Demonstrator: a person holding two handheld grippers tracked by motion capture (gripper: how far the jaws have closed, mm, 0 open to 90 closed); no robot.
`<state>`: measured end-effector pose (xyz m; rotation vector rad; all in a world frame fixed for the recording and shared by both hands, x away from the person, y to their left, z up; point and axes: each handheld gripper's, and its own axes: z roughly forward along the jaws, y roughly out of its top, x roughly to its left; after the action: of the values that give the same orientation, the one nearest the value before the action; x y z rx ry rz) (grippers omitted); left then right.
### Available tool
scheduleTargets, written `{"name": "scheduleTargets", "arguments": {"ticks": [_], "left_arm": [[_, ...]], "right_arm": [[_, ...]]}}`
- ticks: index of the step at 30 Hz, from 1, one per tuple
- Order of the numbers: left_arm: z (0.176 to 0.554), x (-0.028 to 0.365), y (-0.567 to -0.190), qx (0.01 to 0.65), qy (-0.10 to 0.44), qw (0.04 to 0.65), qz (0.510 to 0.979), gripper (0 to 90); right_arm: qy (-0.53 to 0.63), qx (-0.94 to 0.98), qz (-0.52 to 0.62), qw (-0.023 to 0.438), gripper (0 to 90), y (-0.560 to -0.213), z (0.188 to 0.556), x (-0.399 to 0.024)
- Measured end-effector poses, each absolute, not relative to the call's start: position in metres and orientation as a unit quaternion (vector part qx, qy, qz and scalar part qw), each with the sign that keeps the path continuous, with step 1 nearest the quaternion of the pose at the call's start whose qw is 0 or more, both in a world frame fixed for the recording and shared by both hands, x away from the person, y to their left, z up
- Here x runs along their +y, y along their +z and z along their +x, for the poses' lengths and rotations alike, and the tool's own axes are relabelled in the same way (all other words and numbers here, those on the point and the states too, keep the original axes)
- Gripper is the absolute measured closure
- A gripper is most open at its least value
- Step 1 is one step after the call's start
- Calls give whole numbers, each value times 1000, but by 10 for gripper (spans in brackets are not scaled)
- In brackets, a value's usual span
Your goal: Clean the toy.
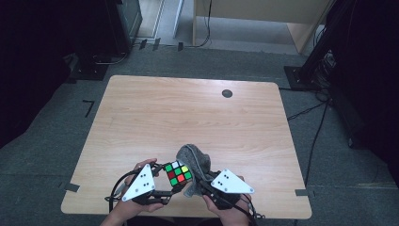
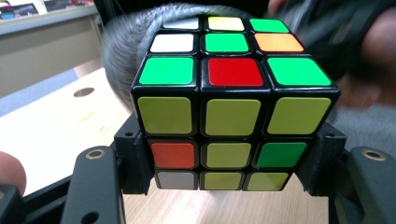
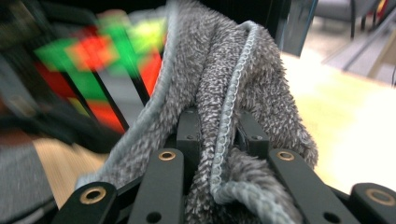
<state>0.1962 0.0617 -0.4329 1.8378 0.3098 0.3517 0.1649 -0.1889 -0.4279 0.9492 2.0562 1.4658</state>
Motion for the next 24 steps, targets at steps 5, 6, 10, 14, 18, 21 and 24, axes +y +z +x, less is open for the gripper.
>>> {"name": "scheduleTargets", "arguments": {"ticks": [5,6,10,14,18,21,24], "left_arm": [[197,57,-441,128,162,554,806,342],[197,57,-440,129,159,558,804,341],[199,66,-433,143,157,588,780,342],[203,81,-426,183,171,630,735,342],[206,81,-427,199,136,650,721,341],[205,72,-434,202,114,645,728,341],[206,70,-434,203,101,647,728,342]], "right_arm": [[563,718,335,234,753,-416,156,-190],[561,721,329,241,758,-415,156,-190],[534,742,338,224,759,-423,163,-191],[537,727,378,202,760,-439,171,-196],[566,723,354,176,760,-440,166,-184],[585,725,319,173,761,-438,157,-168],[570,751,286,174,767,-445,155,-157]]}}
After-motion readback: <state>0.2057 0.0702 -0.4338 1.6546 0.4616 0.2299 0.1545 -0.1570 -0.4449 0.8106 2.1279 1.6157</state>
